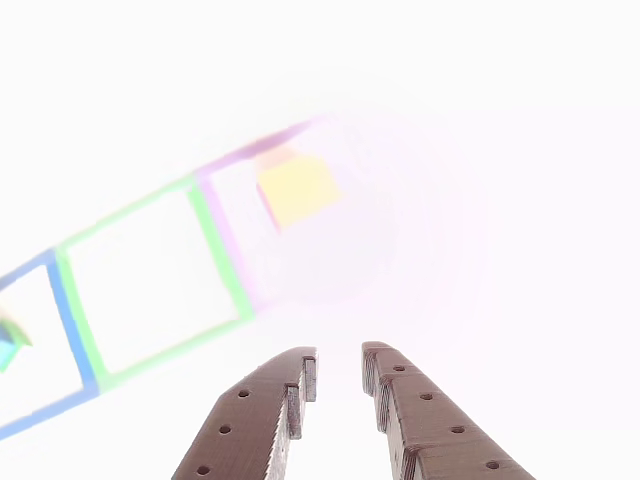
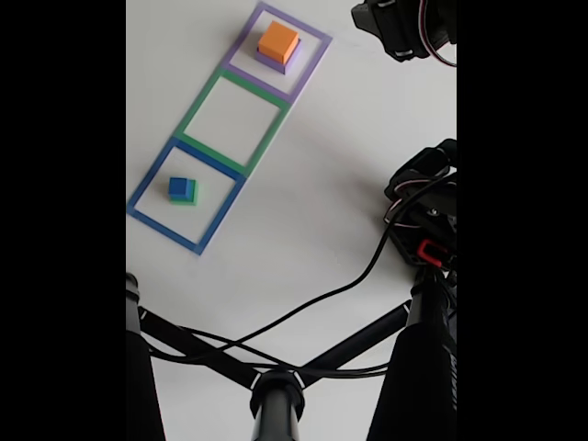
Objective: Tower of hanoi
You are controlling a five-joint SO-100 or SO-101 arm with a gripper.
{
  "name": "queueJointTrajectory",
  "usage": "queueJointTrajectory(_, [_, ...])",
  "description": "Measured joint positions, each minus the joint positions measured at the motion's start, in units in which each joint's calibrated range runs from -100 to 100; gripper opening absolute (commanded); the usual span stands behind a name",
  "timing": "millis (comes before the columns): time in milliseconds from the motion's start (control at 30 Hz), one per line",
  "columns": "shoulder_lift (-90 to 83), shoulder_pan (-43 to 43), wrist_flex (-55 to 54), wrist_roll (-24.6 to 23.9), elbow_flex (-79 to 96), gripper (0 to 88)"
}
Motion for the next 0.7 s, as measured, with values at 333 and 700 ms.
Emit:
queueJointTrajectory(333, [-11.06,8.84,-20.39,3.35,30.20,29.3])
queueJointTrajectory(700, [-16.29,8.68,-51.12,3.35,62.58,40.6])
